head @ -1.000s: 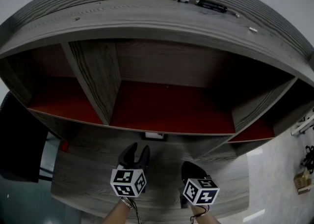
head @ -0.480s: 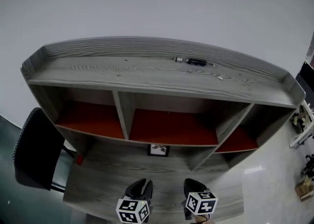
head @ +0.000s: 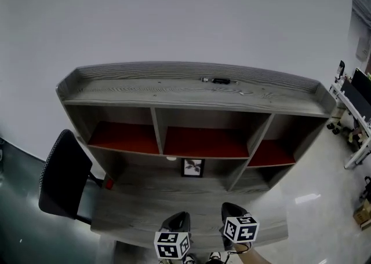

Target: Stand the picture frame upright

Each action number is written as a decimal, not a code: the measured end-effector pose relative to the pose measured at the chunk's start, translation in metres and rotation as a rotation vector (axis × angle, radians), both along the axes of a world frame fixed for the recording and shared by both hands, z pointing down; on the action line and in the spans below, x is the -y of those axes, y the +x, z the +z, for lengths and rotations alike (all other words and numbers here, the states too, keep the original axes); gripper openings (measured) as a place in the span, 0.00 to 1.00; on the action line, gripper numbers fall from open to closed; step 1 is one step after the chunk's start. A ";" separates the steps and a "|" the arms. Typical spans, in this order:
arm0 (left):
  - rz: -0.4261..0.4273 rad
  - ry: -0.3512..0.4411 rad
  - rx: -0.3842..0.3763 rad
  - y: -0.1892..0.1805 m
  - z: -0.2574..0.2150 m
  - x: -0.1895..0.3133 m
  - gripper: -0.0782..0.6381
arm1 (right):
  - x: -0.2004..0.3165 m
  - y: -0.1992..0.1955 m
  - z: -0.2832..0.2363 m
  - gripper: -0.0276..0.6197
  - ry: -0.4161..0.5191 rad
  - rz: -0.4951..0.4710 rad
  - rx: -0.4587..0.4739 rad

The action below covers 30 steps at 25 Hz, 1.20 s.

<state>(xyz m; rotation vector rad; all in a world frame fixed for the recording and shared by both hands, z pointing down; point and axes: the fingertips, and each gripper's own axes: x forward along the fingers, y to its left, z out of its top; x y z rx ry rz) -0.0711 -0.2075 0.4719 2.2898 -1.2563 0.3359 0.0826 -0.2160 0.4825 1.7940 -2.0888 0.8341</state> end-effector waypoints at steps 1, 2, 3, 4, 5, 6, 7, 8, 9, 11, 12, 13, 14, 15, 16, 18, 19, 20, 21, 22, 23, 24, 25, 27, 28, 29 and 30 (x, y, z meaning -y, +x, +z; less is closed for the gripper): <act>-0.017 -0.007 0.005 -0.001 -0.001 -0.006 0.15 | -0.005 0.000 -0.003 0.09 0.003 0.003 0.002; -0.034 -0.015 0.009 -0.003 -0.002 -0.010 0.14 | -0.009 0.000 -0.006 0.09 0.004 0.007 0.006; -0.048 -0.023 0.013 -0.005 -0.004 -0.015 0.13 | -0.013 0.000 -0.008 0.09 0.004 0.012 0.012; -0.056 -0.033 0.015 -0.005 -0.006 -0.019 0.13 | -0.018 -0.001 -0.009 0.09 0.002 0.016 0.017; -0.058 -0.042 0.016 -0.006 -0.007 -0.024 0.13 | -0.022 -0.003 -0.010 0.09 0.000 0.018 0.022; -0.058 -0.048 0.019 -0.005 -0.007 -0.027 0.13 | -0.026 -0.003 -0.010 0.09 -0.002 0.019 0.024; -0.056 -0.049 0.025 -0.004 -0.008 -0.028 0.13 | -0.029 -0.004 -0.012 0.09 -0.002 0.018 0.024; -0.055 -0.046 0.033 -0.003 -0.009 -0.029 0.13 | -0.032 -0.004 -0.013 0.09 -0.001 0.015 0.023; -0.054 -0.043 0.041 -0.002 -0.011 -0.029 0.13 | -0.034 -0.004 -0.015 0.09 0.001 0.012 0.021; -0.058 -0.036 0.048 0.000 -0.015 -0.028 0.13 | -0.039 -0.003 -0.018 0.09 0.005 0.008 0.019; -0.061 -0.034 0.050 0.001 -0.017 -0.028 0.13 | -0.040 -0.002 -0.019 0.09 0.007 0.007 0.018; -0.065 -0.030 0.052 0.003 -0.019 -0.028 0.13 | -0.042 -0.001 -0.019 0.09 0.008 0.006 0.017; -0.070 -0.026 0.054 0.004 -0.021 -0.029 0.13 | -0.044 0.001 -0.020 0.09 0.009 0.004 0.015; -0.078 -0.021 0.056 0.005 -0.022 -0.031 0.13 | -0.046 0.003 -0.020 0.09 0.008 0.003 0.010; -0.088 -0.017 0.057 0.005 -0.023 -0.033 0.13 | -0.049 0.006 -0.020 0.09 0.006 0.001 0.003; -0.112 -0.016 0.061 0.006 -0.023 -0.038 0.13 | -0.055 0.009 -0.020 0.09 0.002 -0.004 -0.005; -0.123 -0.020 0.066 0.006 -0.023 -0.042 0.13 | -0.058 0.011 -0.022 0.09 0.002 -0.008 -0.002; -0.132 -0.025 0.073 0.006 -0.022 -0.046 0.13 | -0.061 0.012 -0.023 0.09 0.006 -0.013 0.003; -0.138 -0.029 0.081 0.007 -0.022 -0.049 0.13 | -0.063 0.013 -0.025 0.09 0.012 -0.019 0.008; -0.140 -0.031 0.091 0.008 -0.021 -0.053 0.13 | -0.065 0.014 -0.026 0.09 0.019 -0.024 0.012; -0.142 -0.033 0.100 0.008 -0.019 -0.056 0.13 | -0.067 0.015 -0.026 0.09 0.023 -0.027 0.014; -0.146 -0.037 0.106 0.008 -0.017 -0.059 0.13 | -0.069 0.017 -0.025 0.09 0.026 -0.029 0.015; -0.153 -0.042 0.110 0.008 -0.015 -0.061 0.13 | -0.070 0.018 -0.024 0.09 0.025 -0.031 0.016; -0.166 -0.056 0.112 0.007 -0.012 -0.066 0.13 | -0.071 0.019 -0.024 0.09 0.025 -0.039 0.019; -0.167 -0.060 0.114 0.007 -0.012 -0.069 0.13 | -0.073 0.019 -0.024 0.09 0.027 -0.043 0.019; -0.167 -0.060 0.117 0.008 -0.012 -0.071 0.13 | -0.074 0.021 -0.025 0.09 0.030 -0.045 0.017; -0.168 -0.057 0.119 0.009 -0.012 -0.072 0.13 | -0.074 0.022 -0.025 0.09 0.031 -0.046 0.017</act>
